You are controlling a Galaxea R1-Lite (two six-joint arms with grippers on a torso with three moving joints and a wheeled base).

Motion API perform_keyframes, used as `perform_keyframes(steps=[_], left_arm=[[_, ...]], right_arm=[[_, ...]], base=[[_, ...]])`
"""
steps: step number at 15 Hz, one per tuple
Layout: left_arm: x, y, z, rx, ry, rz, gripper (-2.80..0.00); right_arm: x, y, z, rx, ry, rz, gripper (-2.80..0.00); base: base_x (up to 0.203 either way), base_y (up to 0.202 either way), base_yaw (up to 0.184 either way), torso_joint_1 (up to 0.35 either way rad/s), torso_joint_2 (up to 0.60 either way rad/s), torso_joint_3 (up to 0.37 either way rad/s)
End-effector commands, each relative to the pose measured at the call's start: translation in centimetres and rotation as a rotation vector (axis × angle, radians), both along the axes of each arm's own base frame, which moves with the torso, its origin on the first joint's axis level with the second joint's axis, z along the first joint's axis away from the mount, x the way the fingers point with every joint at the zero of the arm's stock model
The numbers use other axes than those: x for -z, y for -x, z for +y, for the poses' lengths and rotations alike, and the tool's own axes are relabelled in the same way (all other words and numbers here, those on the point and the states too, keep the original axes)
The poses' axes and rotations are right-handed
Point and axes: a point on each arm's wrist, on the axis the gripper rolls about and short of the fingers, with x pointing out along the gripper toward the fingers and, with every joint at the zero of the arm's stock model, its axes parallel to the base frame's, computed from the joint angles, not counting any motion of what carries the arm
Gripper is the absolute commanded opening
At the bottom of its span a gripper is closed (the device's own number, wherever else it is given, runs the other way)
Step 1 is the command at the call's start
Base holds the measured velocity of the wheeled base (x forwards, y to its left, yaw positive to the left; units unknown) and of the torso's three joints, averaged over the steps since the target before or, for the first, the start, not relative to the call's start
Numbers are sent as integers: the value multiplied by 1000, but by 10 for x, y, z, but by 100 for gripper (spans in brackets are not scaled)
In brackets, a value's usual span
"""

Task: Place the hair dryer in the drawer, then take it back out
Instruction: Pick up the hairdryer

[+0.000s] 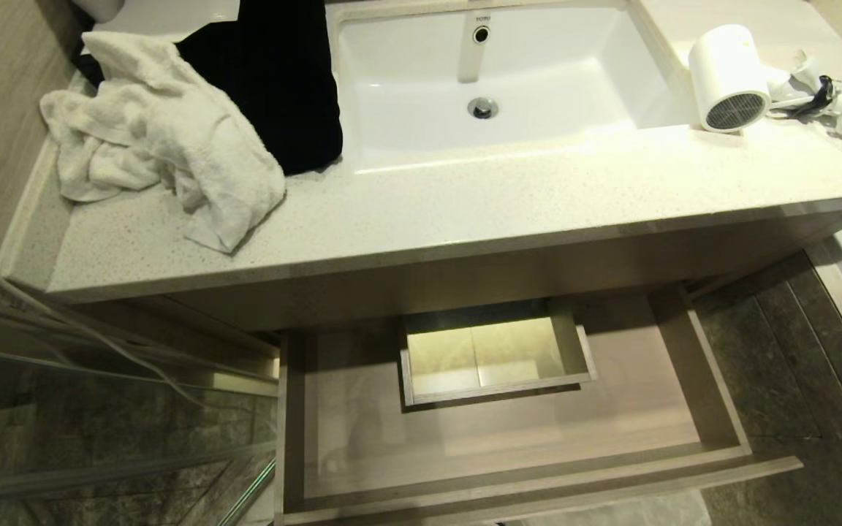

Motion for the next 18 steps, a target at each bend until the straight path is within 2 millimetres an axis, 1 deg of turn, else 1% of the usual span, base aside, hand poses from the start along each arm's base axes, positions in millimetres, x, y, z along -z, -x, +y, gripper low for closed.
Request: perform_keyframes(steps=[1,10,16,18], left_arm=[[0,0,0,-1,1,1,-280],[0,0,0,-1,1,1,-280],[0,0,0,0,1,0,-280],[0,0,0,1,1,1,-280]], right_arm=[[12,0,0,-1,1,1,-280],[12,0,0,-2,4,0,-280],[12,0,0,-1,0,2,-280],[12,0,0,-1,0,2,-280]], base=[[0,0,0,301,-104,208],[0,0,0,338,-163,175],[0,0,0,374,-272,99],[0,0,0,183,-135,31]])
